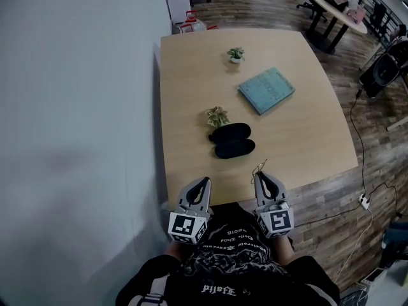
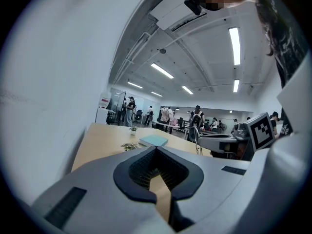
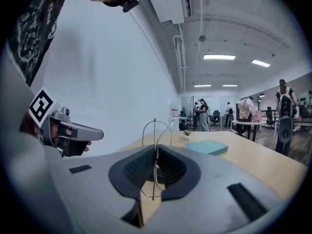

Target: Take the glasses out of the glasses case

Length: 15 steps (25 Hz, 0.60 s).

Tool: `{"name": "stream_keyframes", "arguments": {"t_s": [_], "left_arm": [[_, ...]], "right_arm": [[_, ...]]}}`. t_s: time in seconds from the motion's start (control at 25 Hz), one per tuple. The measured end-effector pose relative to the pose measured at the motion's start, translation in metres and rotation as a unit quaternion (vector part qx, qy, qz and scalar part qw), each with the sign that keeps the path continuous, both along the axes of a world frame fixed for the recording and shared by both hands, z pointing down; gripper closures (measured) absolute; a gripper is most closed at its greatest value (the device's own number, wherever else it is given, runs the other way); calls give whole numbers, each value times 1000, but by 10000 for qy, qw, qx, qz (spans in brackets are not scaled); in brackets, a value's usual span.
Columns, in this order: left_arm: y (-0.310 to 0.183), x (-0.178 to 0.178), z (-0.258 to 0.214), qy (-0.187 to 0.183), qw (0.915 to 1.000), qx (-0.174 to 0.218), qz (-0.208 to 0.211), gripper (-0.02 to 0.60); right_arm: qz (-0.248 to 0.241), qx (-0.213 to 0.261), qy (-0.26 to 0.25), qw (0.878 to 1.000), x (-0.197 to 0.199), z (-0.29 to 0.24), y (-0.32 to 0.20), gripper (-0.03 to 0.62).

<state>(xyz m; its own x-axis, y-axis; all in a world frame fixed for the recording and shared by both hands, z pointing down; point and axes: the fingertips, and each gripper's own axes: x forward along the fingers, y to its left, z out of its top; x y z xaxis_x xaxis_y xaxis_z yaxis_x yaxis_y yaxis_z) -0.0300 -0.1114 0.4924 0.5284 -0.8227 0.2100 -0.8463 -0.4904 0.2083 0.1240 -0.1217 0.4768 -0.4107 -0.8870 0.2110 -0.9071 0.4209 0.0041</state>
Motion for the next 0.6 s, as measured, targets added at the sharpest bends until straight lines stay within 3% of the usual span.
{"name": "stream_keyframes", "arguments": {"t_s": [0.36, 0.6], "left_arm": [[-4, -2, 1, -205, 9997, 89, 40, 578], [-10, -10, -7, -395, 9987, 249, -192, 578]], "right_arm": [[-12, -73, 12, 10000, -1, 5, -4, 566], [-95, -111, 109, 9998, 0, 5, -6, 566]]}}
